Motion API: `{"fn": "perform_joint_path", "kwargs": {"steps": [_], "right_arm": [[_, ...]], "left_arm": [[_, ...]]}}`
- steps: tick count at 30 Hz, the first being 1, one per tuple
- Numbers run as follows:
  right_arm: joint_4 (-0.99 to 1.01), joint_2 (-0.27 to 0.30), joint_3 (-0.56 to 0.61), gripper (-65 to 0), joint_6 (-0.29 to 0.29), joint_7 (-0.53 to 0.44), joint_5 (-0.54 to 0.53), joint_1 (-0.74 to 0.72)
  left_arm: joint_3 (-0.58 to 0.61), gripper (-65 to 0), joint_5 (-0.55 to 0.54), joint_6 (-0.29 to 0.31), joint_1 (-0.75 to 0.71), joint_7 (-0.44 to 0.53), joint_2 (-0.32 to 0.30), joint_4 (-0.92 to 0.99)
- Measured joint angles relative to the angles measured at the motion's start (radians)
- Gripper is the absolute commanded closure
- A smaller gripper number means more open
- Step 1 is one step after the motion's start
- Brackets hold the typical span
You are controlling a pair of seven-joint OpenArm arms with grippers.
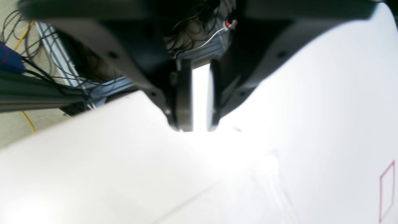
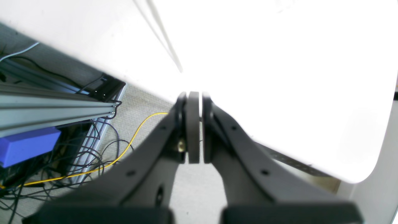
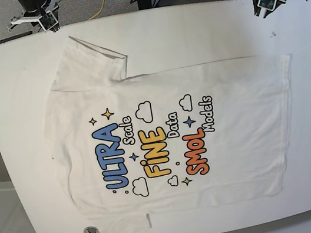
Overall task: Fold the T-shirt properly
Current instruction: 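Move both grippers down toward the shirt's shoulder corners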
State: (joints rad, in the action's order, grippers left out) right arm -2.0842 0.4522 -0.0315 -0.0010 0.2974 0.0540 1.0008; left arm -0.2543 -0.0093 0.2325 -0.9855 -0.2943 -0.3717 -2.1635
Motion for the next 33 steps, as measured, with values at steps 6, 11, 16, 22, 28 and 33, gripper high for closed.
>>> {"fn": "perform_joint_path", "kwargs": {"steps": [6,11,16,22,28,33], "right_arm": [[-0.003,-0.023,0.013,-5.2,0.001,-0.006,0.002,-0.051],[-0.011,-0.022,0.008,-7.0,-0.010,0.003,0.019,-0.056],[-0.032,-0.027,-0.003,-8.4,-0.010,-0.001,0.045,-0.056],[-0.049,-0.048,-0.098,-12.3,0.011,-0.009,-0.008,-0.080],[-0.047,-0.087,-0.303,-20.4,-0.011,-0.002,-0.217,-0.114],[-0.042,-0.109,-0.356,-27.6,0.039,0.003,-0.308,-0.133]], "left_arm": [[0.014,-31.3,-0.042,0.062,0.076,-0.012,0.005,0.027],[0.013,-30.0,-0.027,0.073,0.108,-0.044,0.005,0.040],[0.016,-27.5,-0.029,0.112,0.133,-0.078,0.002,0.077],[-0.014,-27.9,-0.123,0.148,0.153,-0.077,-0.003,0.099],[-0.041,-26.7,-0.236,0.143,0.149,-0.026,-0.028,0.107],[-0.042,-26.5,-0.286,0.155,0.152,-0.035,-0.043,0.135]]}}
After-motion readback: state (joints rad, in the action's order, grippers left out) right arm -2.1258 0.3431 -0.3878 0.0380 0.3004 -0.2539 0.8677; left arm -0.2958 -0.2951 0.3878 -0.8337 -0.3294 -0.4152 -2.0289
